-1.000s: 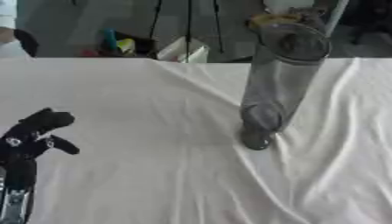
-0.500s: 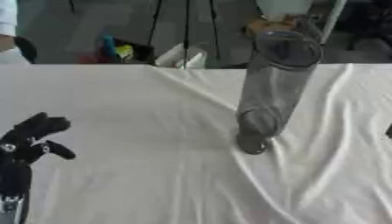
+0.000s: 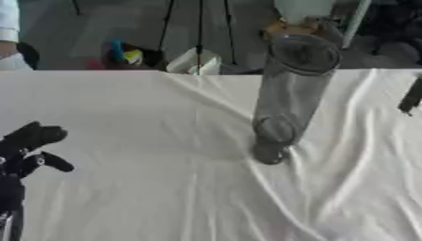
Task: Arrange flowers into the vase.
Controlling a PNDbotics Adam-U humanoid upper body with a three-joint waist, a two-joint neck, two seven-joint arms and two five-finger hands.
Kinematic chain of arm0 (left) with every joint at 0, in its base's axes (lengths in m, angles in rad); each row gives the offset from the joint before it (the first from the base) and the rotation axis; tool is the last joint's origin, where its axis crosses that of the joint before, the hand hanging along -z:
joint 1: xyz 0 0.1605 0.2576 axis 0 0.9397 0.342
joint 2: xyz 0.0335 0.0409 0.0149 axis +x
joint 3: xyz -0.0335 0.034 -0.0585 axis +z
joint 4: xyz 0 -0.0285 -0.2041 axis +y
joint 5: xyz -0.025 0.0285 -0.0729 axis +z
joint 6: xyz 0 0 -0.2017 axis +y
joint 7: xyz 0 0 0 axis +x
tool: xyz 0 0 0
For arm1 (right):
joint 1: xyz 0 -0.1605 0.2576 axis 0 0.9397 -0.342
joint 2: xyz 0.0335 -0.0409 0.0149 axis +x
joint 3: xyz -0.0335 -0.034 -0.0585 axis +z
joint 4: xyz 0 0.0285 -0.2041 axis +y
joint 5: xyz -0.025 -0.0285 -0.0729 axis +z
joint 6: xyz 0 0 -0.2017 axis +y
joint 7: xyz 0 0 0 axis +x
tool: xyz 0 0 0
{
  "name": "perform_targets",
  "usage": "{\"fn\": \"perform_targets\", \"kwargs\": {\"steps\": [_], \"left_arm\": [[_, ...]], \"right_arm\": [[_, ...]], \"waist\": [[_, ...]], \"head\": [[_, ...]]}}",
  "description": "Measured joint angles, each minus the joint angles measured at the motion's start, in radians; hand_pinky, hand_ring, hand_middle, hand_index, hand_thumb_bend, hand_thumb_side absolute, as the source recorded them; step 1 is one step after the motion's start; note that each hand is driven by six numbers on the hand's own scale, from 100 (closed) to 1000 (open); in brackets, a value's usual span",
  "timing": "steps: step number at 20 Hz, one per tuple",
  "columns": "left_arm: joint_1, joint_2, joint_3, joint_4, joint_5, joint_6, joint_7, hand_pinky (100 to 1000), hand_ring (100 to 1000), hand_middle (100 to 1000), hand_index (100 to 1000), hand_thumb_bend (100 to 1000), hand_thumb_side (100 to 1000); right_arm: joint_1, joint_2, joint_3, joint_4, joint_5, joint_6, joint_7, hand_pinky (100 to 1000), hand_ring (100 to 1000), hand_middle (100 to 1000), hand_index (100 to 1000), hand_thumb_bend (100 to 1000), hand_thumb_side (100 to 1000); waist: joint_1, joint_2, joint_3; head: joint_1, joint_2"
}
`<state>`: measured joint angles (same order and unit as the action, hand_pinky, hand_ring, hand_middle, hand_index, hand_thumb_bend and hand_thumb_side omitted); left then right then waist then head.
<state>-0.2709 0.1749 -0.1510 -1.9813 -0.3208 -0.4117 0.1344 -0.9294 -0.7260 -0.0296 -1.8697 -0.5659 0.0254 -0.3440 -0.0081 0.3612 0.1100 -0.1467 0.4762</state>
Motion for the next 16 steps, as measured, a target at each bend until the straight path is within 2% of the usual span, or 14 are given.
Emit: {"fn": "perform_targets", "kwargs": {"steps": [10,12,16], "left_arm": [[0.001,0.001,-0.011,0.000,0.004,-0.005,-0.007,486,773,738,902,100,1000],[0.002,0.001,-0.012,0.000,0.004,-0.006,-0.009,485,773,738,903,100,1000],[0.002,0.001,-0.014,0.000,0.005,-0.008,-0.012,486,773,739,903,100,1000]], "right_arm": [[-0.108,0.019,0.013,0.152,0.100,-0.100,-0.044,100,100,100,100,221,751],[-0.128,0.021,0.014,0.183,0.118,-0.114,-0.054,100,100,100,100,202,726],[-0.161,0.035,0.015,0.237,0.144,-0.135,-0.072,100,100,100,100,202,751]], "waist": [[0.000,0.000,0.032],[0.000,0.000,0.035],[0.000,0.000,0.042]], "head": [[-0.007,0.006],[-0.009,0.006],[-0.013,0.006]]}}
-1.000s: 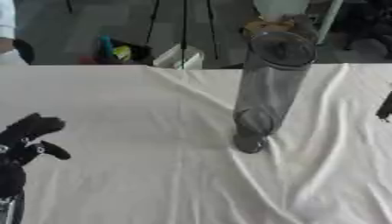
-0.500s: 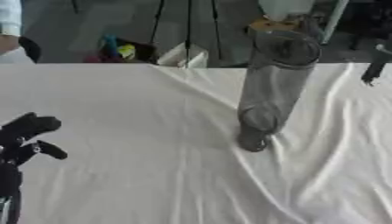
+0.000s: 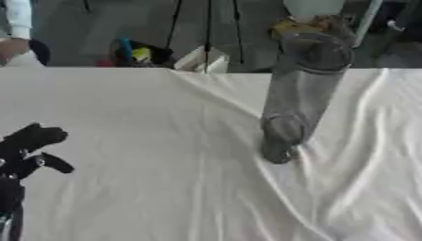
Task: Arrange flowers into the vase.
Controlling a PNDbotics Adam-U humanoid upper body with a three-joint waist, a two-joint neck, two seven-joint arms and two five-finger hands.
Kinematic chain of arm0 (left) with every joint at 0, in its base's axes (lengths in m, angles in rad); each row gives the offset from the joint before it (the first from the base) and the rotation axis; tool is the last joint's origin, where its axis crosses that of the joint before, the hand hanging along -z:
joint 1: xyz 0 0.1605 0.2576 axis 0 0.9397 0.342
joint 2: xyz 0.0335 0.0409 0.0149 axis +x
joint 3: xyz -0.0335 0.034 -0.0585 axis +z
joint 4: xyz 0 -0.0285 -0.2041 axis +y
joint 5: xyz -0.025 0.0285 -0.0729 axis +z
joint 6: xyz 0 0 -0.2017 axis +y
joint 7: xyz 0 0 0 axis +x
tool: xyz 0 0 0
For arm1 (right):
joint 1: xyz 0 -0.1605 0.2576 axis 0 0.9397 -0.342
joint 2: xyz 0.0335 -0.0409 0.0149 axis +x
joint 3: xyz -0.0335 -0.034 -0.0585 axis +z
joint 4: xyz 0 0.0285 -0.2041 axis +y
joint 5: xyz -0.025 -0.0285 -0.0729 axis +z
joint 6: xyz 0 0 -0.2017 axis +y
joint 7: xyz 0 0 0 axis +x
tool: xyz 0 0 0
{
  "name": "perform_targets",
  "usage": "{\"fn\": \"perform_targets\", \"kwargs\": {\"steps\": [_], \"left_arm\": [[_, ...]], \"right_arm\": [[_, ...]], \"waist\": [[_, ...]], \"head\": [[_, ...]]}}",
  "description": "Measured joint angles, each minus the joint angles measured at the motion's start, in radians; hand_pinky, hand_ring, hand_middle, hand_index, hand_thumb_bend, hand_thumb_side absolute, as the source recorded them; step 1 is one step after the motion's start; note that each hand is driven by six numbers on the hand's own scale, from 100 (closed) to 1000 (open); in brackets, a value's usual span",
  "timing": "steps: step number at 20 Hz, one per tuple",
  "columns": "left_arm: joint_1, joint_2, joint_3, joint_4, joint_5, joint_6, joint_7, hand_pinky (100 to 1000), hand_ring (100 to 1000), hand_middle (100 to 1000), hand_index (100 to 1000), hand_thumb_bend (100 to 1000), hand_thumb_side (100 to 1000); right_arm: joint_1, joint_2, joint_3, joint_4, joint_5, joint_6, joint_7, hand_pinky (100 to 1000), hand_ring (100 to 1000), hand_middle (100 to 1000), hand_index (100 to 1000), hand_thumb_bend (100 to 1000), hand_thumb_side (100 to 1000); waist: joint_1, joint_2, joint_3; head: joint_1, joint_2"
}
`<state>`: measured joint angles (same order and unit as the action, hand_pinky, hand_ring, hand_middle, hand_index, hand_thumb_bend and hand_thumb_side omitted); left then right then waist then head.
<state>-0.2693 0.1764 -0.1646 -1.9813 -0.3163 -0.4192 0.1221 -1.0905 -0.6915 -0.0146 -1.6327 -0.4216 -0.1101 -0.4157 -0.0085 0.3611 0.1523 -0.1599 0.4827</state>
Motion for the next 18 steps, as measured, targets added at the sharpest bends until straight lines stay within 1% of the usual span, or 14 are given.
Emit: {"fn": "perform_targets", "kwargs": {"steps": [6,10,18], "left_arm": [[0.000,0.003,-0.004,0.000,0.004,-0.002,-0.004,486,773,739,903,100,1000],[0.000,0.008,-0.004,0.000,0.005,-0.003,-0.006,486,774,739,903,100,1000],[0.000,0.008,-0.004,0.000,0.007,-0.003,-0.007,485,775,739,903,100,1000]], "right_arm": [[-0.036,0.018,0.000,0.063,0.040,-0.045,-0.024,100,100,100,100,194,749],[-0.047,0.026,0.000,0.096,0.055,-0.065,-0.031,100,100,100,100,193,746],[-0.055,0.036,0.000,0.128,0.079,-0.084,-0.031,100,100,100,100,199,747]], "waist": [[0.000,0.000,0.012],[0.000,0.000,0.015],[-0.002,0.000,0.024]], "head": [[-0.008,0.000],[-0.011,-0.001],[-0.023,-0.041]]}}
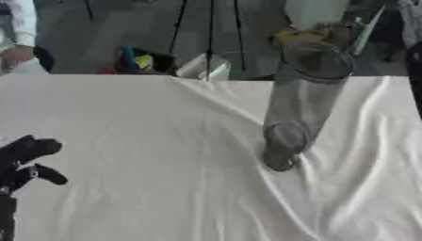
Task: Arrange flowers into the vase.
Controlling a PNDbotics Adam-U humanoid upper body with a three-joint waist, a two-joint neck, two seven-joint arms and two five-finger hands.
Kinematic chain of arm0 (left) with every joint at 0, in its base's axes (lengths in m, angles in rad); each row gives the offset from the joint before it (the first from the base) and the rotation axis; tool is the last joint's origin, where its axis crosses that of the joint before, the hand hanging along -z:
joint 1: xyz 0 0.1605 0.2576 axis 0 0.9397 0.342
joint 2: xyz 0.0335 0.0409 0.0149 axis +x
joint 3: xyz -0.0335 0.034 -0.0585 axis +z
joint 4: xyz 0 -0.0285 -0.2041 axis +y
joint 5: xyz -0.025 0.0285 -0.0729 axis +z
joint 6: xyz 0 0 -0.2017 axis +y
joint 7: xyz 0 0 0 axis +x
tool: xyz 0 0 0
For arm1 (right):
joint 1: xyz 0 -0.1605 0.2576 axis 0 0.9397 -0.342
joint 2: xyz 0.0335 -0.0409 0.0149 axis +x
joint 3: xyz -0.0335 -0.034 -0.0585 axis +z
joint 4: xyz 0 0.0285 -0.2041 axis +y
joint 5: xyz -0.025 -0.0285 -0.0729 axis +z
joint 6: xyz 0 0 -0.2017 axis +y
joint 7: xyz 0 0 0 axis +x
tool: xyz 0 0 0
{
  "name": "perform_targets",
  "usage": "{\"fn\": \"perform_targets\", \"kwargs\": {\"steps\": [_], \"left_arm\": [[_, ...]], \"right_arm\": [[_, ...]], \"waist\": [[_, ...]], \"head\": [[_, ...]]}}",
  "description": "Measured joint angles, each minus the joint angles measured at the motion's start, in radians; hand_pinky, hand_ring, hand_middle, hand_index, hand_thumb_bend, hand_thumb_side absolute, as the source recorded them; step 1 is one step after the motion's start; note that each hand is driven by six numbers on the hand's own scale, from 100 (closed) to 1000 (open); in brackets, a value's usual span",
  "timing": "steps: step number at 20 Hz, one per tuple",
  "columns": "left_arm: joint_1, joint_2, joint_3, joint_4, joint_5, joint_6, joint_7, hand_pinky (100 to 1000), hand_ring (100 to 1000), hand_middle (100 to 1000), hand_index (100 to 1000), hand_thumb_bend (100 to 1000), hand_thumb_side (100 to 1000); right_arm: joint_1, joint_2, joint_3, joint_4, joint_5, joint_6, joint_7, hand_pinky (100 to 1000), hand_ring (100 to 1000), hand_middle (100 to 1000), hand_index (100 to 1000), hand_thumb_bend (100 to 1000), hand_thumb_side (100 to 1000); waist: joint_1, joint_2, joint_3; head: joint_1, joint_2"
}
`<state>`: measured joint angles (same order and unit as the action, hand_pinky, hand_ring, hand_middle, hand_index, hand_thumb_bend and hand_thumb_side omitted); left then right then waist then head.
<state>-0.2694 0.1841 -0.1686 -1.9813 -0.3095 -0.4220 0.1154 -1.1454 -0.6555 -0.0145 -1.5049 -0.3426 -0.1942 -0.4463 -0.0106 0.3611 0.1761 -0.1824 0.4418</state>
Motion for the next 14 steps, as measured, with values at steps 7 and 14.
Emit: {"fn": "perform_targets", "kwargs": {"steps": [7,14], "left_arm": [[-0.001,0.000,0.000,0.000,0.000,0.000,0.000,484,776,740,904,100,1000],[-0.003,0.000,0.000,0.000,-0.001,0.000,-0.001,484,776,740,904,100,1000]], "right_arm": [[0.000,0.000,0.000,0.019,0.027,-0.027,0.000,100,100,100,100,195,749],[0.001,0.012,0.003,0.030,0.032,-0.037,0.008,100,100,100,100,193,748]], "waist": [[-0.002,0.000,0.002],[-0.002,0.001,0.005]], "head": [[-0.016,-0.013],[-0.022,-0.013]]}}
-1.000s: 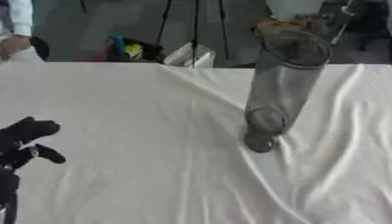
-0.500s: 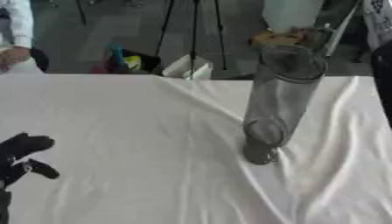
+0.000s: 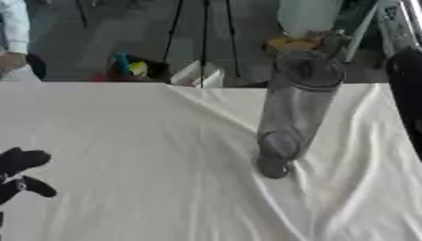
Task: Arrange flowers into the vase.
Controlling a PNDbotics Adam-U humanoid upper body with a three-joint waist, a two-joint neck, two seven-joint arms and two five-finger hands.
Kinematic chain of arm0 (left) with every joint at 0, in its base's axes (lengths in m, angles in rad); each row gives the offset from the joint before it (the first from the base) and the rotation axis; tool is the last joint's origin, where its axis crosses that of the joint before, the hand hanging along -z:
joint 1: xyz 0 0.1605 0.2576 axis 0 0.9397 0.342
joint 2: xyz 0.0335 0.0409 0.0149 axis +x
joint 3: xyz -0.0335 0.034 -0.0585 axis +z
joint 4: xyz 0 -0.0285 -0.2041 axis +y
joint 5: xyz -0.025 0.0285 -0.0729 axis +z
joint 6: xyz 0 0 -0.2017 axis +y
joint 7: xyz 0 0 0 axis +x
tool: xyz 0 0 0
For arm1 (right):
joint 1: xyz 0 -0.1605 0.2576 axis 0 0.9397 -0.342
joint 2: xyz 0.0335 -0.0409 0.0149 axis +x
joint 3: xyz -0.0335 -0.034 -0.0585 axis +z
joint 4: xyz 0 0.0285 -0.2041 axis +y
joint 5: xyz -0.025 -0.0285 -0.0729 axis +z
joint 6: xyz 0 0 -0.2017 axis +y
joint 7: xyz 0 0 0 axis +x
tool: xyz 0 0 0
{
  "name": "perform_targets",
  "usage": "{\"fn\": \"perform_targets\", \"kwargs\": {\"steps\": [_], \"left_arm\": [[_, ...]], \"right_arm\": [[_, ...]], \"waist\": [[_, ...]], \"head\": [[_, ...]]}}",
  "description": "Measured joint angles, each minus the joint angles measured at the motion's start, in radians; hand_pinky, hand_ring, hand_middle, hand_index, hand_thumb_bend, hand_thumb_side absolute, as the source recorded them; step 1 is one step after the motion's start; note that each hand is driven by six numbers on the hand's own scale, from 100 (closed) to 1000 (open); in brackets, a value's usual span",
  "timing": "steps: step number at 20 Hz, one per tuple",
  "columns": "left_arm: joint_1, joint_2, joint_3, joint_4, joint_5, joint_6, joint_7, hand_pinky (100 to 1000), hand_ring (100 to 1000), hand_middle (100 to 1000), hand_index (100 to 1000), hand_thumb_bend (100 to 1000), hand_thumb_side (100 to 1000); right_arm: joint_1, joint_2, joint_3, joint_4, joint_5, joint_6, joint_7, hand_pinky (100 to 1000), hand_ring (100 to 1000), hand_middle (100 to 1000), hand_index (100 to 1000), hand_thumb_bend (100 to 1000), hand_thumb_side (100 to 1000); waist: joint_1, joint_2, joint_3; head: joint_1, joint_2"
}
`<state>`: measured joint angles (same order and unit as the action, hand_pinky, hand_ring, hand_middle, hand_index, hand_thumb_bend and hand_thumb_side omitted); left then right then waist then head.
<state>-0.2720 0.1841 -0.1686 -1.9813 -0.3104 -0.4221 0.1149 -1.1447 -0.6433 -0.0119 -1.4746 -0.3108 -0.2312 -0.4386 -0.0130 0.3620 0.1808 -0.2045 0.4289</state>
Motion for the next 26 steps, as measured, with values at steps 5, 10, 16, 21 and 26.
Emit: {"fn": "perform_targets", "kwargs": {"steps": [5,10,16,21,26], "left_arm": [[0.000,0.000,0.000,0.000,-0.004,0.001,-0.001,483,777,741,904,100,1000],[-0.001,0.000,0.000,0.000,-0.007,0.001,-0.004,482,778,741,904,100,1000],[-0.002,-0.001,0.000,0.000,-0.009,0.001,-0.006,481,779,741,905,100,1000],[-0.004,-0.001,0.000,0.000,-0.014,0.002,-0.006,481,780,742,905,100,1000],[-0.005,-0.001,0.000,0.000,-0.016,0.002,-0.006,480,780,742,906,100,1000]], "right_arm": [[0.002,0.006,0.001,0.005,0.005,0.001,0.007,100,100,100,100,200,749],[0.007,0.016,0.005,0.013,0.018,0.000,0.017,100,100,100,100,204,750],[0.030,0.014,0.007,0.014,0.017,-0.002,0.025,100,100,100,100,211,752],[0.049,0.001,0.010,0.011,0.004,-0.001,0.034,100,100,100,100,210,769],[0.054,-0.003,0.014,0.011,0.004,-0.002,0.042,100,100,100,100,223,802]], "waist": [[0.000,0.000,0.004],[0.000,0.006,0.006],[-0.004,0.015,0.010],[-0.005,0.019,0.010],[-0.006,0.021,0.010]], "head": [[0.000,0.000],[0.000,0.000],[0.000,0.000],[0.000,0.000],[0.000,0.000]]}}
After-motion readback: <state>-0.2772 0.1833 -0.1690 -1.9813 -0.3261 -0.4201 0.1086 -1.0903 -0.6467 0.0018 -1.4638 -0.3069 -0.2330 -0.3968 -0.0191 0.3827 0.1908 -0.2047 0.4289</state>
